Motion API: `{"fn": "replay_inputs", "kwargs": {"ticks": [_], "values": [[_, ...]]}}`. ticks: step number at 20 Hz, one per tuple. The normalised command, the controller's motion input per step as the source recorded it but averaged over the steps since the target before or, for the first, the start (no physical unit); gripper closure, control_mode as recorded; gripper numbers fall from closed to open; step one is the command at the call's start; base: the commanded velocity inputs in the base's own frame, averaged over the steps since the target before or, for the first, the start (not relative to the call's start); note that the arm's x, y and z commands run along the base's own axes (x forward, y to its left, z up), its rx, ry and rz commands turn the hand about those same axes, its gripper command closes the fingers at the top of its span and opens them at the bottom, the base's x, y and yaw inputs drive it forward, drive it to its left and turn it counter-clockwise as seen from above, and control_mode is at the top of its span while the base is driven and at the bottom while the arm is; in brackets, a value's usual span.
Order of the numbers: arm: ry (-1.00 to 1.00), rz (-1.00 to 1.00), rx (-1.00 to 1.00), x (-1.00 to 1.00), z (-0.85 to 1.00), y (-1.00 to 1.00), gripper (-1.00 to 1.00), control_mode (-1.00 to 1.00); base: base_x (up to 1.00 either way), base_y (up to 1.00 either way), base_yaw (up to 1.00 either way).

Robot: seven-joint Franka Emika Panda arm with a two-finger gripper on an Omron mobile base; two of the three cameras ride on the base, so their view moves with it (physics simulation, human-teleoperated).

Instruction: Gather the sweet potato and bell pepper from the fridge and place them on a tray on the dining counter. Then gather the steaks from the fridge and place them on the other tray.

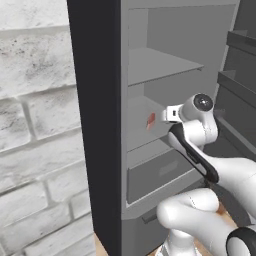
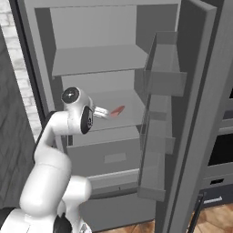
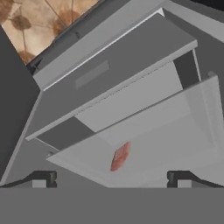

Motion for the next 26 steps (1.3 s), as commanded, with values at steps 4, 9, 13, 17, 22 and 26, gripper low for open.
{"fn": "replay_inputs", "kwargs": {"ticks": [4, 9, 13, 17, 22, 26], "values": [[0.00, 0.00, 0.00, 0.27, -0.21, 0.00, -1.00, -1.00, 0.00, 0.00, 0.00], [0.00, 0.00, 0.00, 0.28, -0.19, 0.00, -1.00, -1.00, 0.00, 0.00, 0.00], [0.00, 0.00, 0.00, 0.37, -0.15, 0.01, -1.00, -1.00, 0.00, 0.00, 0.00], [0.00, 0.00, 0.00, 0.38, -0.12, 0.03, -1.00, -1.00, 0.00, 0.00, 0.00], [0.00, 0.00, 0.00, 0.28, -0.12, 0.00, -1.00, -1.00, 0.00, 0.00, 0.00], [0.00, 0.00, 0.00, 0.25, -0.14, 0.00, -1.00, -1.00, 0.00, 0.00, 0.00]]}}
